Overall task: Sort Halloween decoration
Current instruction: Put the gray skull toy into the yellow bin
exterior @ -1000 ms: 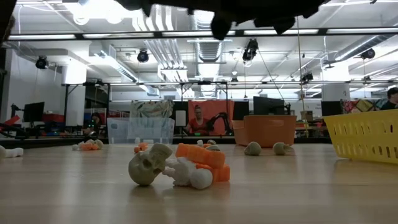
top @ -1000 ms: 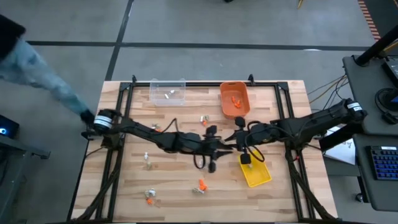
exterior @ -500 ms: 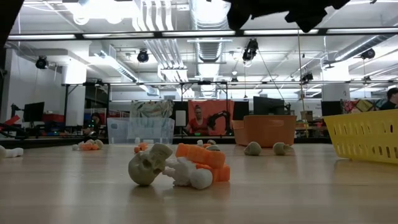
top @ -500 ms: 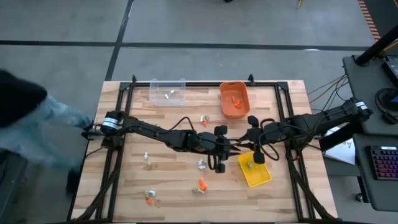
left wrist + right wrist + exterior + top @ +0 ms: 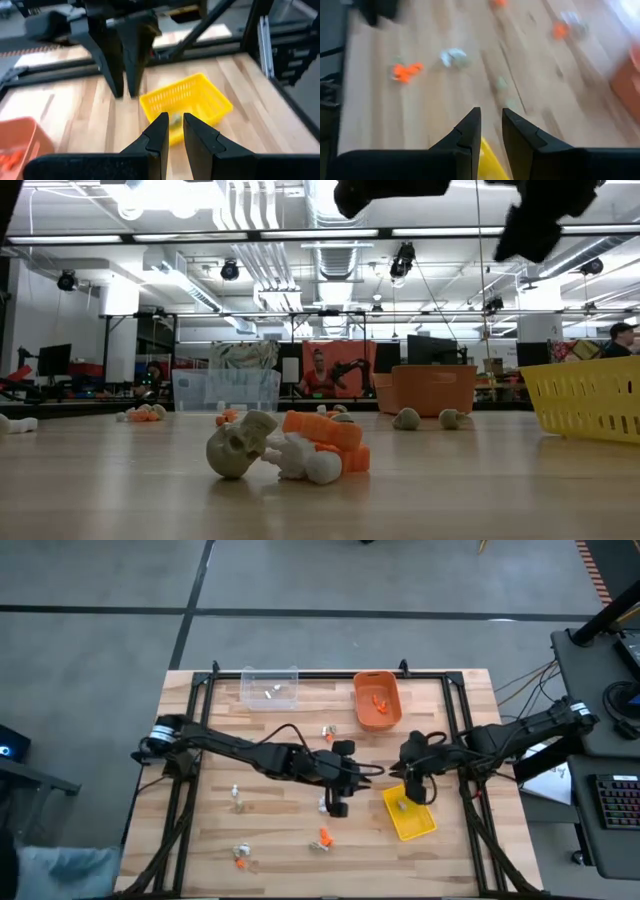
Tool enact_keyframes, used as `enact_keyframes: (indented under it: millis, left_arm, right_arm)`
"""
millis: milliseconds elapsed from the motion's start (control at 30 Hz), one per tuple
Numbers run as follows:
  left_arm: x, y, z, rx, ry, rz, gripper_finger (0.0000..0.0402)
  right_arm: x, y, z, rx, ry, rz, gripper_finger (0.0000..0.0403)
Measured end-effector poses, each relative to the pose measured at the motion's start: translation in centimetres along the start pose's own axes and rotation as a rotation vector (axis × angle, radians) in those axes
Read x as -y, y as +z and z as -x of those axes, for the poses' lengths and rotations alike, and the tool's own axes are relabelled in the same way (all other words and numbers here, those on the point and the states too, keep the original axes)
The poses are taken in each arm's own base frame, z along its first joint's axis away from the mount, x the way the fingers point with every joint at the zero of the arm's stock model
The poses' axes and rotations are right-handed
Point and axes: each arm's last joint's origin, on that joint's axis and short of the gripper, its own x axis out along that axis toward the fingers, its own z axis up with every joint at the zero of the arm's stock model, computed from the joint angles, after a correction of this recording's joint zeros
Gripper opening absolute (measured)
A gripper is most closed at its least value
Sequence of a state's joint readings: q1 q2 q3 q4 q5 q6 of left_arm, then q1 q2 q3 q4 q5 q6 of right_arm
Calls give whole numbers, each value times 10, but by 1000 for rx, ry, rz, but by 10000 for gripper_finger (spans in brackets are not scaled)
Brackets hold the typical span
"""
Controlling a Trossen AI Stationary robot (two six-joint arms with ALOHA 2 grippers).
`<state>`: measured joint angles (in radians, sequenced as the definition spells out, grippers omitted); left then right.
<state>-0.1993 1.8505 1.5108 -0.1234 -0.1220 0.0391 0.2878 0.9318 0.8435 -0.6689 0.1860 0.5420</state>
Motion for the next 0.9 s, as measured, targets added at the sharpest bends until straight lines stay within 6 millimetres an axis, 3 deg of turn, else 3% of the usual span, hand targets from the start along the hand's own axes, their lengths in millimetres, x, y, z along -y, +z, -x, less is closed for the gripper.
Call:
enact_keyframes:
  millis: [200,467,633,900]
  left_arm:
    - [-2,5,15,-18,9,-5,40]
    - [-4,-6,31,30,9,-2,40]
    - [-5,-19,54,156,11,22,40]
    - [-13,-42,114,314,55,93,40]
  right_arm:
    - [14,-21,-5,-220,-222,-264,68]
    - [43,-44,-2,-577,-590,-478,49]
    - [55,-41,-13,-721,-585,-505,27]
    - [74,-41,-42,-1019,-549,-491,9]
